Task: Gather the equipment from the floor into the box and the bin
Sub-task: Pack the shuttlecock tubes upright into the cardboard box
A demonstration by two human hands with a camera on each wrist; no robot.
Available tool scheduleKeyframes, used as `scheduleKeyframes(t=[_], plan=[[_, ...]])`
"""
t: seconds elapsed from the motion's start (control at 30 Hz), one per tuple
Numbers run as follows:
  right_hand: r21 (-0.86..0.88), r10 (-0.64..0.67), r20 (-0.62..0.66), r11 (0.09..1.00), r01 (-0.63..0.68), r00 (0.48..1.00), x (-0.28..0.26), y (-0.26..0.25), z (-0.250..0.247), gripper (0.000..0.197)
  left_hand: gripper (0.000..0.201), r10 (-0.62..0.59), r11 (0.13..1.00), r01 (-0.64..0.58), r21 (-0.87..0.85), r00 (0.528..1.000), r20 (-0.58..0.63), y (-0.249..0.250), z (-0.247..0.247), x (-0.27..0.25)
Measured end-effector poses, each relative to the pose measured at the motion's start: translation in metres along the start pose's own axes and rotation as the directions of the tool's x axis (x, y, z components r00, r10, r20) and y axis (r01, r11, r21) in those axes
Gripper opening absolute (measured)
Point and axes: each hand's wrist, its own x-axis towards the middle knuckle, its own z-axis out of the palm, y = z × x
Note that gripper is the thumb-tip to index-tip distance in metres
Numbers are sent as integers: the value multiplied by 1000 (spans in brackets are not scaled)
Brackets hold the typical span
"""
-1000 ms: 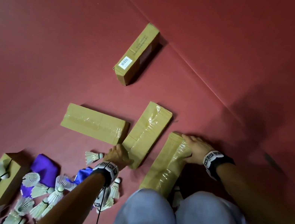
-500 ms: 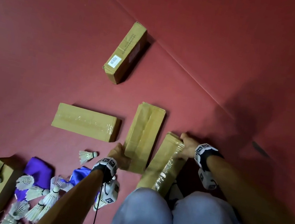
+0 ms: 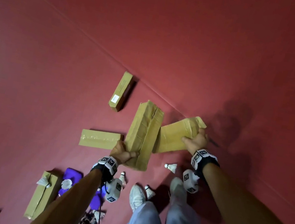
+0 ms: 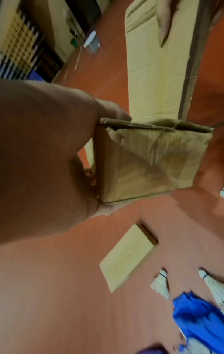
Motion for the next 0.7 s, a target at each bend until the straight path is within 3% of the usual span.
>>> scheduleKeyframes(t=[0.07, 0.13, 0.23, 0.33, 0.4, 0.57, 0.7], plan=[[117, 35, -36, 993, -30, 999, -37, -34, -50, 83, 107, 46, 994, -47, -99, 999, -12, 33, -26, -39], [237, 31, -69, 972, -14, 997, -73, -64, -97, 79, 89, 66, 983, -66, -173, 998, -10, 89, -58, -113], [395, 16, -149, 918, 45, 989, -127, -103, -159, 89, 74, 216, 928, -213, -304, 976, -26, 140, -94, -188], [498, -8, -220, 859, 119, 975, -178, -130, -206, 94, 98, 340, 876, -336, -345, 939, -50, 174, -122, -250], [540, -17, -293, 822, 180, 956, -209, -140, -228, 96, 101, 422, 844, -417, -337, 905, -62, 186, -136, -278], [595, 75, -402, 779, 199, 912, -293, -131, -279, 127, 64, 592, 777, -579, -247, 805, -26, 202, -157, -340], [707, 176, -404, 682, 184, 898, -354, -83, -302, 129, 58, 690, 714, -667, -210, 722, 52, 209, -153, -375]])
